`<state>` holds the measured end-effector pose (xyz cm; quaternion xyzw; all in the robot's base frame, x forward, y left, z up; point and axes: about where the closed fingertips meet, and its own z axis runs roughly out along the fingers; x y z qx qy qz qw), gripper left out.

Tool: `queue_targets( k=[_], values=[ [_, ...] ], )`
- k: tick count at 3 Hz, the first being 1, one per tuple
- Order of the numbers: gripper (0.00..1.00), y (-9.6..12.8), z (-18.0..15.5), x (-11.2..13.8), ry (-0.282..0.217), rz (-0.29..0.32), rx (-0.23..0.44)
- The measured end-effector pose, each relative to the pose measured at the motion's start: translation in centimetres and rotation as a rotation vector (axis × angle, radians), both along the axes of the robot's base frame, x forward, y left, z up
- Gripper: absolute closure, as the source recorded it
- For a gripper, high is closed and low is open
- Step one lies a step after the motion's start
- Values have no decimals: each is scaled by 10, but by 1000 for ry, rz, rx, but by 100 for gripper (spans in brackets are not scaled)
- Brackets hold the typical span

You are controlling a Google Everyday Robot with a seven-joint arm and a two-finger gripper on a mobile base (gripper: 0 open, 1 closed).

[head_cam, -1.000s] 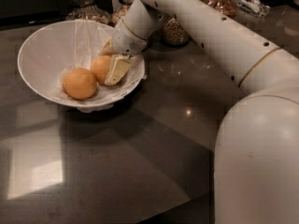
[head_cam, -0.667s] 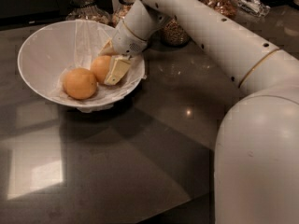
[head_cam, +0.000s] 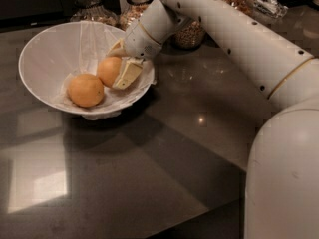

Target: Pick orange from white bowl

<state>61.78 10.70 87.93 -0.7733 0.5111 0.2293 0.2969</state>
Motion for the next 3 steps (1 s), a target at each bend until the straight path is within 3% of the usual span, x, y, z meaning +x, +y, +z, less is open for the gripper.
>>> queue_targets(
  k=[1,3],
  values=[
    [100,-5,23,-12,-49,20,72],
    [100,-2,53,-31,-105,78,153]
  ],
)
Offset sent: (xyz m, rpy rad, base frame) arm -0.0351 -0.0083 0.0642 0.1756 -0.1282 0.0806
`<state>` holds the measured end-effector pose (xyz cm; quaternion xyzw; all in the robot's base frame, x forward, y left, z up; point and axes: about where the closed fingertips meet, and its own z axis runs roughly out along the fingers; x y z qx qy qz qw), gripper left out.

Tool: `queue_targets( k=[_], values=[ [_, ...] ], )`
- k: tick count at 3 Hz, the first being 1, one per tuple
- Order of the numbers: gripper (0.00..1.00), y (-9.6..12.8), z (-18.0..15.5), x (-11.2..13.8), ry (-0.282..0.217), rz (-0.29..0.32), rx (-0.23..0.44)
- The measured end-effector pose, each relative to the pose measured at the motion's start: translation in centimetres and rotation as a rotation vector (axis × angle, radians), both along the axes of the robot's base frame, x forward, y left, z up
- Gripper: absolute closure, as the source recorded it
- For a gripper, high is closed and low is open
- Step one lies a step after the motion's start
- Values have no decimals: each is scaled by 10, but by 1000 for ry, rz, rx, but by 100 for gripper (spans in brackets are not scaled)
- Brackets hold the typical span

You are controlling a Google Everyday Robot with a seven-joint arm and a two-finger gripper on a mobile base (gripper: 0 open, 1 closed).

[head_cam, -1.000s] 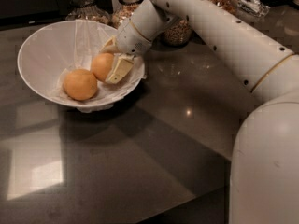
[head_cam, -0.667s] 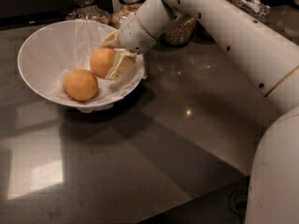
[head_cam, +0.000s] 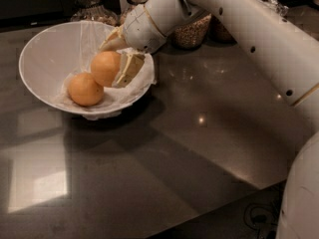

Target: Pick orange from white bowl

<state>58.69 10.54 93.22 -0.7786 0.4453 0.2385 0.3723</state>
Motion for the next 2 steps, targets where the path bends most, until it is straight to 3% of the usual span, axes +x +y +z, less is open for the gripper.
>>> queue_targets(
  k=[1,2],
  values=[
    [100,-10,30,-6,-33,8,65],
    [100,-10,30,-6,-33,8,65]
  ],
)
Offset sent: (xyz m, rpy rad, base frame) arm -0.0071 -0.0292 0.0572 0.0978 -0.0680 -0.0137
